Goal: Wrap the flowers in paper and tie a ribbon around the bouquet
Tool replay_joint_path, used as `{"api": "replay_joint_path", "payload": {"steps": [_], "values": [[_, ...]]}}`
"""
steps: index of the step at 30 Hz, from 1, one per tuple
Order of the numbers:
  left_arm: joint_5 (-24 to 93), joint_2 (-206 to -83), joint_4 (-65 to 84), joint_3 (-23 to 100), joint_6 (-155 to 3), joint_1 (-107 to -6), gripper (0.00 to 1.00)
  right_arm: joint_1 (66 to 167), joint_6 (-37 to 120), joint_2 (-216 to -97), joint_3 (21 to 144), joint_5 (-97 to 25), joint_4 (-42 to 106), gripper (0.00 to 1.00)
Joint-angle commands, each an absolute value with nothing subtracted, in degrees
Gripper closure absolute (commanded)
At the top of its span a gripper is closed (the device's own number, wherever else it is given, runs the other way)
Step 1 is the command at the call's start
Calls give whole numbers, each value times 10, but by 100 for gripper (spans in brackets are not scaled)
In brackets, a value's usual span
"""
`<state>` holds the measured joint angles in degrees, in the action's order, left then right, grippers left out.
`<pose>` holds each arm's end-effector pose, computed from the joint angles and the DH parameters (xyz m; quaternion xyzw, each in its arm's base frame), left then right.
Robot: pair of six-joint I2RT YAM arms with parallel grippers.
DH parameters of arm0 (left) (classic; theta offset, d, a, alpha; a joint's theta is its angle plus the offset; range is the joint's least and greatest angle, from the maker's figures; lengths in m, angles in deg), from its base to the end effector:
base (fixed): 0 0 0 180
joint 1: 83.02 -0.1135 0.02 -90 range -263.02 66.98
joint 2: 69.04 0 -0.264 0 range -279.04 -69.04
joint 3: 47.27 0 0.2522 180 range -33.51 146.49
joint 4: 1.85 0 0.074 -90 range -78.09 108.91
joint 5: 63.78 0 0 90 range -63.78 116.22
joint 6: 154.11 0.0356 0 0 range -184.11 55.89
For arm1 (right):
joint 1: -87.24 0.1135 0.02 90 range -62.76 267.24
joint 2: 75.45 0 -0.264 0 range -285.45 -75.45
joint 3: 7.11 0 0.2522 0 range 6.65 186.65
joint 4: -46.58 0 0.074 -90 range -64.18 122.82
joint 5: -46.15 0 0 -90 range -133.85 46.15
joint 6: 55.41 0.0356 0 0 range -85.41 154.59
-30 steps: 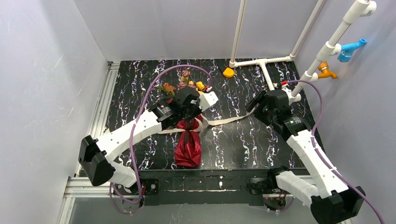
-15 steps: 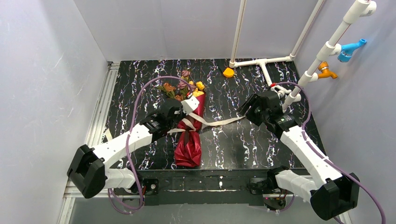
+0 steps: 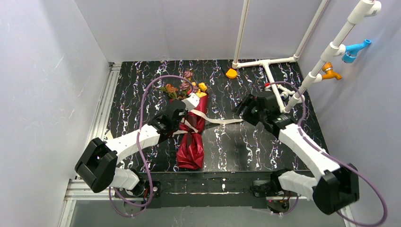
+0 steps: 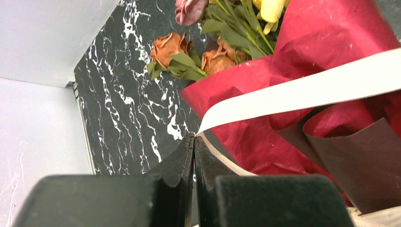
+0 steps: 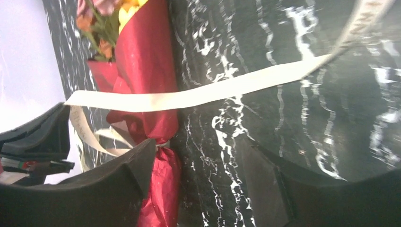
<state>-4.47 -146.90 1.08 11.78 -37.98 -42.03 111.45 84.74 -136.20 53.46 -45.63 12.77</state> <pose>0.2387 -0.1833 0.2515 0.3176 0.7473 0.1472 0.5649 0.2139 0.0950 0.2818 0.2052 0.8586 0.2728 0.3824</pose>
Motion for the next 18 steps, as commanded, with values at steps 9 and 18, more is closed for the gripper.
{"api": "replay_joint_path", "payload": {"steps": [9,18], "values": [[9,-1422,-52,80,-351,-425,100,1225,709,-1685,669,-362,213,2],[152,-1367,-139,2,-228,-428,100,1226,754,-1686,638,-342,356,3]]}}
